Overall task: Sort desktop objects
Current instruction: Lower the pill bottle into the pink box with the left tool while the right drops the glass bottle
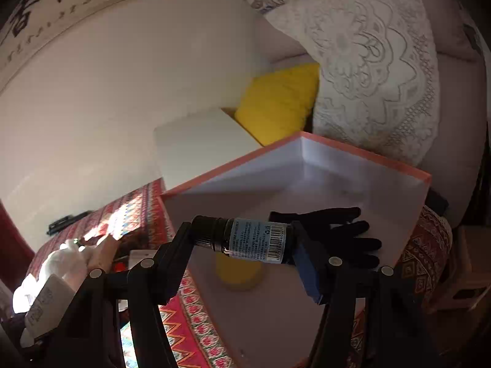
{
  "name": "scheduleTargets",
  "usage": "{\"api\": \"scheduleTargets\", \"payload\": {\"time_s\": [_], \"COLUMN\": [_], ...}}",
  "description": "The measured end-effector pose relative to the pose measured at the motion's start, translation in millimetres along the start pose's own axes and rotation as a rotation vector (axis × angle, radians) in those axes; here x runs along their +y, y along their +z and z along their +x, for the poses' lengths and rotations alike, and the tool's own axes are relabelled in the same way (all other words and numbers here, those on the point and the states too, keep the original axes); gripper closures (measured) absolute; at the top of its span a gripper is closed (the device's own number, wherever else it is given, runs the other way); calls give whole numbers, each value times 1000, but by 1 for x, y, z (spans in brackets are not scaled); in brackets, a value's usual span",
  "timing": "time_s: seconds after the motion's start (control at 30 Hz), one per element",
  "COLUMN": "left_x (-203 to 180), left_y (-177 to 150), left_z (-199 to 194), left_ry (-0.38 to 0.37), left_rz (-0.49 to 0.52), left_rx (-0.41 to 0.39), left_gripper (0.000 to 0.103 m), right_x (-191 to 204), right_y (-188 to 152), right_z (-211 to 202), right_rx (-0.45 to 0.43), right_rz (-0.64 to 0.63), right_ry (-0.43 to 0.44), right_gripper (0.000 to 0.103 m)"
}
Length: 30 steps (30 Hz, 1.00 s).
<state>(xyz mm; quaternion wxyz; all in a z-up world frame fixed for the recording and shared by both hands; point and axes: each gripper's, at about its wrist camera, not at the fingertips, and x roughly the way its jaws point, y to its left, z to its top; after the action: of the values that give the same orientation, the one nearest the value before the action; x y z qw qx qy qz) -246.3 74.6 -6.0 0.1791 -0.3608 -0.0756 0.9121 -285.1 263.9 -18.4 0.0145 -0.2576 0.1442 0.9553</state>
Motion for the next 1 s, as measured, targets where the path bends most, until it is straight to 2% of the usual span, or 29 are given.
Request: {"api": "scheduleTargets", "payload": {"time_s": [0.17,0.4,0.67,0.97,1.0], "left_x": [-36,-74,-90,-94,-95], "left_y": [22,35,35,26,26], "left_z": [36,95,134,144,143], "left_ry": [-34,-49,-57,-44,-37], "left_rz": [53,109,121,133,137], "left_rx": [27,93,147,168,161], "left_gripper": [59,59,59,59,54], "right_x": [-57,-103,-105,-101,-100], "right_y": [16,23,25,24,24], "right_z": [27,50,59,60,60], "right_rx": [27,67,71,75,76], "right_rz": [121,208,196,178,170], "right_ry": [-70,-88,-57,-43,-42], "right_gripper": [37,37,37,37,36]}}
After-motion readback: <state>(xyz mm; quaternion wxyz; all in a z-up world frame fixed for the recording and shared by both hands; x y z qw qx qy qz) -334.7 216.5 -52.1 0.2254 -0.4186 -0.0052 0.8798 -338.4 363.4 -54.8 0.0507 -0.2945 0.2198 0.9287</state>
